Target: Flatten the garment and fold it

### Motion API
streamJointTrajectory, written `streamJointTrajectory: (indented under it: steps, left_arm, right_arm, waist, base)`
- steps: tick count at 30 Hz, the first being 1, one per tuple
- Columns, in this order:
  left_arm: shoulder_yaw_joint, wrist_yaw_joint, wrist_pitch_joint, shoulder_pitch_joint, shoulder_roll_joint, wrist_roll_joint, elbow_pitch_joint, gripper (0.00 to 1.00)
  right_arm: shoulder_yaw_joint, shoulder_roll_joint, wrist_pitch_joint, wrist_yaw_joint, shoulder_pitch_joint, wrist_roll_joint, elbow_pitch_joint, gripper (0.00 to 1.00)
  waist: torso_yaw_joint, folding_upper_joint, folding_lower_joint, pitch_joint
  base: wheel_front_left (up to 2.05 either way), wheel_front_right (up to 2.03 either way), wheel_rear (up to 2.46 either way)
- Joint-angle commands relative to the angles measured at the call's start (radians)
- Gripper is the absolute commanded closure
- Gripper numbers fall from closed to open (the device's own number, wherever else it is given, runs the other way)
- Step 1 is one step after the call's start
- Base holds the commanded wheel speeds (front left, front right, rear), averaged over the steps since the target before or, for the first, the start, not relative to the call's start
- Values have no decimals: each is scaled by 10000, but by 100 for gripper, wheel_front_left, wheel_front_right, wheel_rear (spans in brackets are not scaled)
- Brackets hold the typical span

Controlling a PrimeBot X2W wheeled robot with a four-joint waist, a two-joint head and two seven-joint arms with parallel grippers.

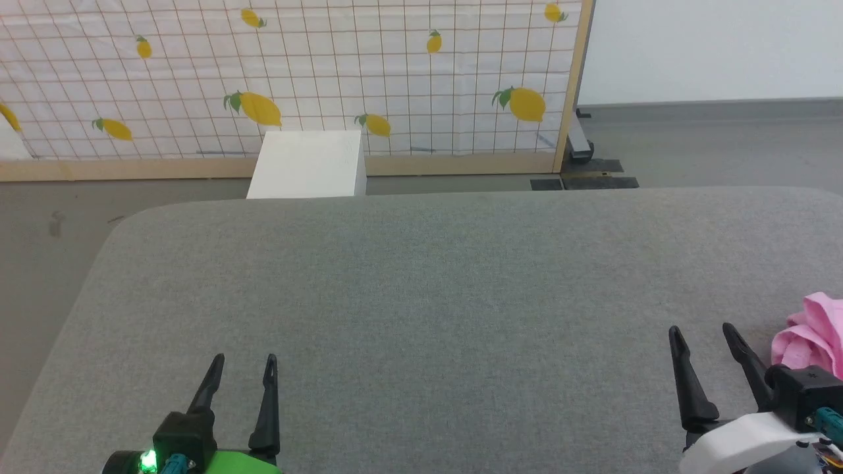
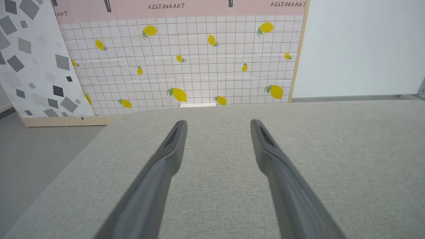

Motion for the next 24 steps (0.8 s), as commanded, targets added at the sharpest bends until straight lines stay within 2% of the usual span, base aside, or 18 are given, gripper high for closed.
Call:
streamJointTrajectory:
  steps: [1,24]
  left_arm:
    - [-11,-24,-37,107,-58,23,39,0]
    - [206,-100,-38,-96,-224,215,65,0]
  right_arm:
    - [31,38,32,-15,88,-14,-34,0]
    - [186,76,-26,-15,-210,20,78,0]
  waist:
    - [6,73,1,88]
    - [197,73,1,457]
  base:
    - [0,0,0]
    - [0,0,0]
